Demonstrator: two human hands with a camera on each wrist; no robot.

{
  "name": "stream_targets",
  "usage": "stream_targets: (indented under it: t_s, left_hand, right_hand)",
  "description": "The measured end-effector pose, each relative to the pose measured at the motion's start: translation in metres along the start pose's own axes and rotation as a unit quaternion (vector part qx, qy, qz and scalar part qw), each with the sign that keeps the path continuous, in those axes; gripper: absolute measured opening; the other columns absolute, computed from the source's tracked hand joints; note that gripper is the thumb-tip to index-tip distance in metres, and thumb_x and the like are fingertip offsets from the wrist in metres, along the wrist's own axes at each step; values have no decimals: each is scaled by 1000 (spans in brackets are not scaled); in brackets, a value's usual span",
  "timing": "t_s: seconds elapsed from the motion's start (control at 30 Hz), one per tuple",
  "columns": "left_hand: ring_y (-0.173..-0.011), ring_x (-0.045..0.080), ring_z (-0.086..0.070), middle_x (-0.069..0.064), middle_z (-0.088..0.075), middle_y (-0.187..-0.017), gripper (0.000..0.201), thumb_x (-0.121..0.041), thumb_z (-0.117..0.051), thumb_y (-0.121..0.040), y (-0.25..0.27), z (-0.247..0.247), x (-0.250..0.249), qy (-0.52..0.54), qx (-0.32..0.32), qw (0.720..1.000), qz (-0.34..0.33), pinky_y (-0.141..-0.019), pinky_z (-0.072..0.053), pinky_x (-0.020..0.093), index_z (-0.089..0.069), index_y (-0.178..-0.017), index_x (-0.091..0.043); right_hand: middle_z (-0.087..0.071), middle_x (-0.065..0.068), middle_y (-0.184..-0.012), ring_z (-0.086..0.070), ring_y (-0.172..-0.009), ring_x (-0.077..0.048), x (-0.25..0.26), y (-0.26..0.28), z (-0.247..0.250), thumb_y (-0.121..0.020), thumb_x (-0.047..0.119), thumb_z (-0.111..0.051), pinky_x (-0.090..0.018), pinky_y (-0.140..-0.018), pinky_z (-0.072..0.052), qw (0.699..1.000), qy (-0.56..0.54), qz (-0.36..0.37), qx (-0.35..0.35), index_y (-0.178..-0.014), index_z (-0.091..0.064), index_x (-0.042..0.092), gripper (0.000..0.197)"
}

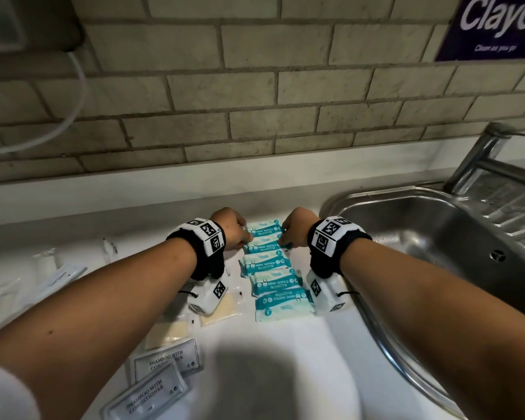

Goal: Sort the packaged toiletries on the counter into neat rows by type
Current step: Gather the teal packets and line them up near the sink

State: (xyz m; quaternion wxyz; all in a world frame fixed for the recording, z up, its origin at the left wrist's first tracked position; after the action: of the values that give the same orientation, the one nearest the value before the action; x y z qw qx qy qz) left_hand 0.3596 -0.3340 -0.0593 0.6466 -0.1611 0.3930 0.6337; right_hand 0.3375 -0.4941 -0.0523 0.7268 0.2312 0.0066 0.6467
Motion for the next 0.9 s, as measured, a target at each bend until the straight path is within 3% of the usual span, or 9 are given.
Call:
stream_targets:
  t_s: [0.23,0.37,0.4,0.5,0.57,0.67,0.73,0.8,0.9]
  left_hand:
    - [-87,25,-70,13,-72,-100,43,-19,-79,-77,7,2,-4,-23,-1,1000,2,-85,-58,36,-66,-115,-3]
    - [-68,18,-66,10,-74,-85,26,-22,-74,-82,20,10,-2,-38,-9,999,9,-68,-53,25,-66,-101,-5]
    - [-64,19,-65,12,-75,-83,22,-20,-73,-83,24,12,1,-43,-10,999,15,-66,-54,26,-69,-94,-2]
    - [-56,21,-62,18,-75,-80,18,-16,-74,-83,42,5,13,-30,38,998,49,-55,-55,27,-74,-84,3]
    - [-57,23,-62,18,-75,-80,18,-16,-74,-82,52,-5,20,-25,72,995,64,-55,-55,30,-73,-83,2]
    - [-60,25,-64,20,-74,-79,10,-13,-73,-82,56,-12,20,3,62,996,60,-63,-54,36,-70,-81,-3]
    - [-58,24,-64,20,-74,-78,8,-8,-73,-83,57,-14,15,22,56,997,55,-65,-57,35,-67,-84,-3]
    - [-53,22,-61,19,-72,-76,10,-6,-72,-83,60,-15,11,34,59,996,60,-56,-56,30,-62,-84,-6]
    - [-50,21,-58,17,-70,-73,17,-6,-72,-83,61,-16,11,43,61,995,73,-48,-47,26,-56,-85,-10]
  right_hand:
    - [-74,-14,-105,-65,-82,-22,2,7,2,-83,28,-71,-33,-84,-56,1000,7,0,1,-107,-71,-2,38]
    - [-71,-14,-109,-67,-101,-27,-6,19,2,-82,32,-73,-31,-87,-54,999,-35,-11,-7,-117,-65,1,48]
    - [-72,-14,-106,-68,-97,-27,-8,23,1,-83,35,-71,-32,-87,-54,999,-41,-10,0,-113,-67,3,44]
    - [-70,-7,-75,-63,-62,-19,-17,35,-12,-87,45,-62,-27,-71,-53,998,-34,-19,43,-77,-69,10,37]
    - [-70,-7,-71,-62,-57,-18,-19,42,-20,-88,46,-62,-27,-69,-55,997,-47,-24,58,-79,-69,9,39]
    - [-72,-9,-80,-64,-64,-20,-18,47,-19,-87,44,-65,-30,-75,-57,996,-74,-24,34,-110,-66,6,44]
    - [-73,-12,-99,-69,-83,-24,-16,47,-14,-85,42,-68,-37,-87,-57,997,-77,-22,7,-124,-57,1,57]
    - [-69,-13,-112,-68,-98,-27,-13,46,-10,-84,37,-71,-39,-91,-55,997,-73,-14,-11,-127,-55,1,59]
    - [-72,-13,-106,-69,-98,-27,-9,45,-11,-81,28,-73,-35,-87,-56,998,-55,0,-3,-118,-63,1,46]
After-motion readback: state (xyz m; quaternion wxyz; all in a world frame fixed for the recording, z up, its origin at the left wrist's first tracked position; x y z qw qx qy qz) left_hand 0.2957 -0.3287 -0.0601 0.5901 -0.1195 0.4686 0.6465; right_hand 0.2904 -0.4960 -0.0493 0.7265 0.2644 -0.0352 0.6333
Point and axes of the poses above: each hand's wrist, its own y-axis away from the middle knuckle, its own z-axis out of the back of the hand, x = y × z, the point moved 10 cm from there along -y, towards the middle knuckle
